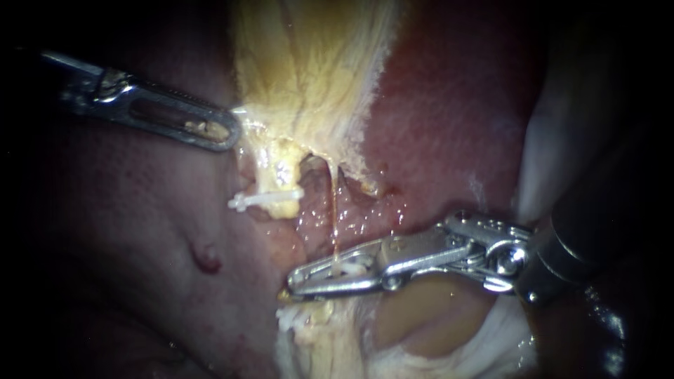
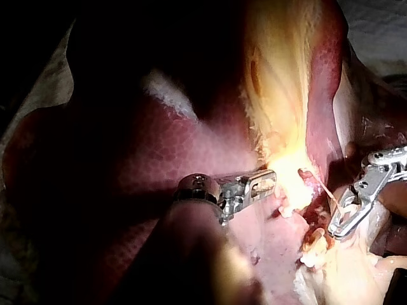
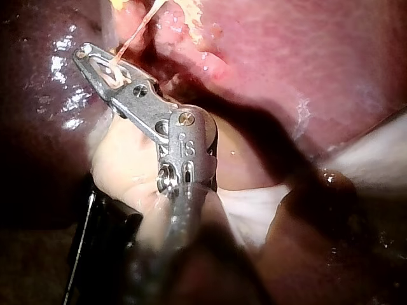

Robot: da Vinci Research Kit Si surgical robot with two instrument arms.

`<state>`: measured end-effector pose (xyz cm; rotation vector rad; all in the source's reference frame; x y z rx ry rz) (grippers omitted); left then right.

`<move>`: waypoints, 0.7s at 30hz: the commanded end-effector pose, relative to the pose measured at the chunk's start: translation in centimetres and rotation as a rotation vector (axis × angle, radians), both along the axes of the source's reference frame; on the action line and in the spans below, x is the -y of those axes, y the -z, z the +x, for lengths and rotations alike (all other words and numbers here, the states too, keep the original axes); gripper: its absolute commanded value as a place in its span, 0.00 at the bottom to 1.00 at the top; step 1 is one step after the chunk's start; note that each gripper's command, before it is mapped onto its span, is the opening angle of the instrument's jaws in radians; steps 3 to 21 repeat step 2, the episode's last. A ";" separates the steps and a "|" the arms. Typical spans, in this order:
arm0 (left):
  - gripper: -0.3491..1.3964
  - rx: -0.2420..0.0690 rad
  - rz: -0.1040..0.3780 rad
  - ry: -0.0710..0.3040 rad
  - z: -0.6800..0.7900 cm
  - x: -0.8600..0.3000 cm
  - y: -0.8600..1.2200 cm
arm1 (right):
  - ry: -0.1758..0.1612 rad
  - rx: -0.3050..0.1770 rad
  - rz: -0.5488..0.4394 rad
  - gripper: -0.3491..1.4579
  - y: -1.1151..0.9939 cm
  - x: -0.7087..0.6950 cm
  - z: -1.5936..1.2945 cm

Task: Clipping first clip right tube

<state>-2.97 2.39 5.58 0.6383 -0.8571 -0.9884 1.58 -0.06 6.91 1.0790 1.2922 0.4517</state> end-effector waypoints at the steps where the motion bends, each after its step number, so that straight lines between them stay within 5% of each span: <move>1: 0.00 0.000 0.000 0.000 0.00 0.00 0.00 | -0.001 0.001 0.000 0.00 -0.01 0.00 0.00; 21: 0.00 0.000 0.000 0.000 0.00 0.00 0.00 | -0.001 0.001 0.000 0.00 -0.02 -0.01 0.00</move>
